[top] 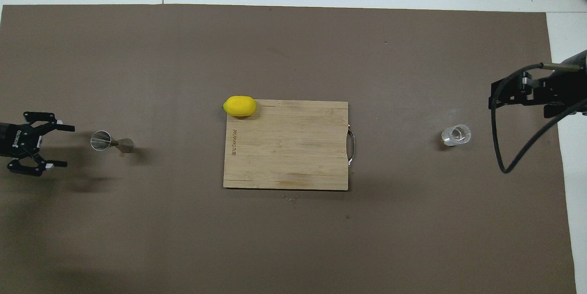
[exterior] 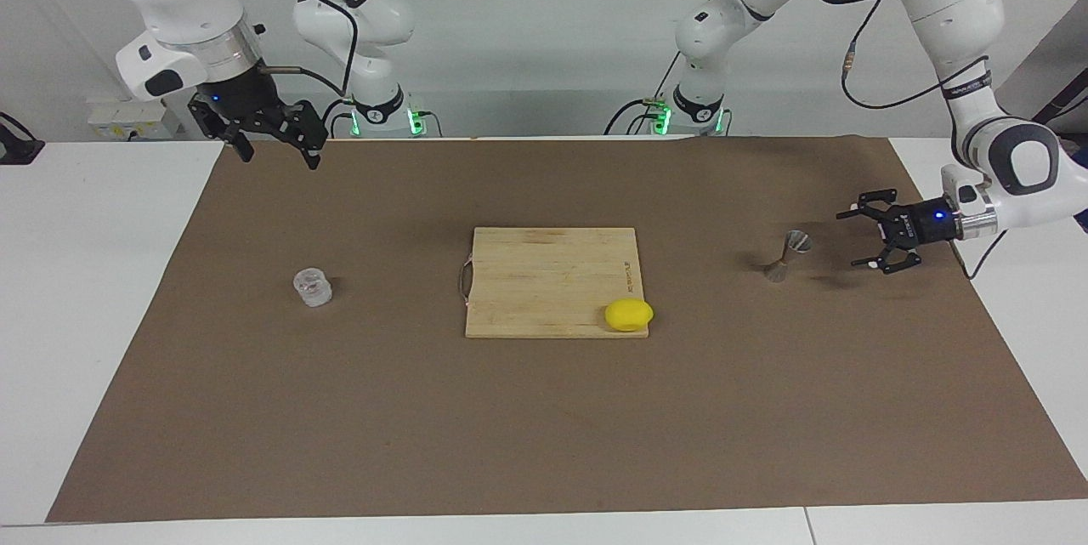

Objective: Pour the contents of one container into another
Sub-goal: 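Open the left gripper and move it toward the small metal cup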

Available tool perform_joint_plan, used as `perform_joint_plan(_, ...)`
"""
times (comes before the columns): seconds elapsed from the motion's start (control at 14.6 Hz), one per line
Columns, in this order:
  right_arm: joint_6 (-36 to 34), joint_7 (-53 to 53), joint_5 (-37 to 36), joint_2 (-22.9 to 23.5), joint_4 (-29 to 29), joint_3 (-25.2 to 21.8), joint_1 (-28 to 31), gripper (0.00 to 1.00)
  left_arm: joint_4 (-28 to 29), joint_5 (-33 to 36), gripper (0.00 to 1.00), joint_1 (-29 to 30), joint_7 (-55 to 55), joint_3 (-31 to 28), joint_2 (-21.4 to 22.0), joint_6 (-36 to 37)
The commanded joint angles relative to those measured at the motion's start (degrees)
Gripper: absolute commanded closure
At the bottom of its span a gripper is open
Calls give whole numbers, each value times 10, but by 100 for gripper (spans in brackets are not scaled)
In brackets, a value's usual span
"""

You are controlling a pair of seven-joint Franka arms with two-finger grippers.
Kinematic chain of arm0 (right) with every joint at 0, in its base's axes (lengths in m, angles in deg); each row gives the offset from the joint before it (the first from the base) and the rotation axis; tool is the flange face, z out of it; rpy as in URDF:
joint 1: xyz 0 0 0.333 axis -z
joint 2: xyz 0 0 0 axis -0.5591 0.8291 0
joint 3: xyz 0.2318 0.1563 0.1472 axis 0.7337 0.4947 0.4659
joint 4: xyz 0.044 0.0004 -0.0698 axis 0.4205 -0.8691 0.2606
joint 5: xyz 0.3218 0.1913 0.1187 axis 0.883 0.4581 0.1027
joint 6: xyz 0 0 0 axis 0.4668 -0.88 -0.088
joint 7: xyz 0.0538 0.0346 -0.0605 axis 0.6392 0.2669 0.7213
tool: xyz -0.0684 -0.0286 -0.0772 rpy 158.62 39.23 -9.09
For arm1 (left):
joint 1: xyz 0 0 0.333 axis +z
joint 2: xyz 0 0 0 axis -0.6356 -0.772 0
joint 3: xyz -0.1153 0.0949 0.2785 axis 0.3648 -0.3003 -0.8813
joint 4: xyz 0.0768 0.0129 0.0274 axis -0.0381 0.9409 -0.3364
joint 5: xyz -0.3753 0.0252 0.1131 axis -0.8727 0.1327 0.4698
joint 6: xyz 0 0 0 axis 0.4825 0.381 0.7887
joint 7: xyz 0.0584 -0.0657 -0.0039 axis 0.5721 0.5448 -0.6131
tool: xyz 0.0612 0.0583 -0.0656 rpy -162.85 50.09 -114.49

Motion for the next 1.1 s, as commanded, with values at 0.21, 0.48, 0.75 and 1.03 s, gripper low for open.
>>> perform_joint_plan(0.21, -4, 16, 7, -3, -4, 6, 10, 1, 77, -56, 0, -35, 43, -6, 36, -2)
perform_joint_plan(0.48, -4, 16, 7, -3, -4, 6, 10, 1, 79, -75, 0, -38, 52, -6, 37, -1)
perform_joint_plan(0.75, -6, 12, 7, -4, -4, 5, 10, 1, 97, -123, 0, -63, 134, -6, 39, -46)
perform_joint_plan(1.03, -17, 19, 3, -15, -7, 5, 15, 1, 118, -149, 0, -62, 145, -6, 45, -47)
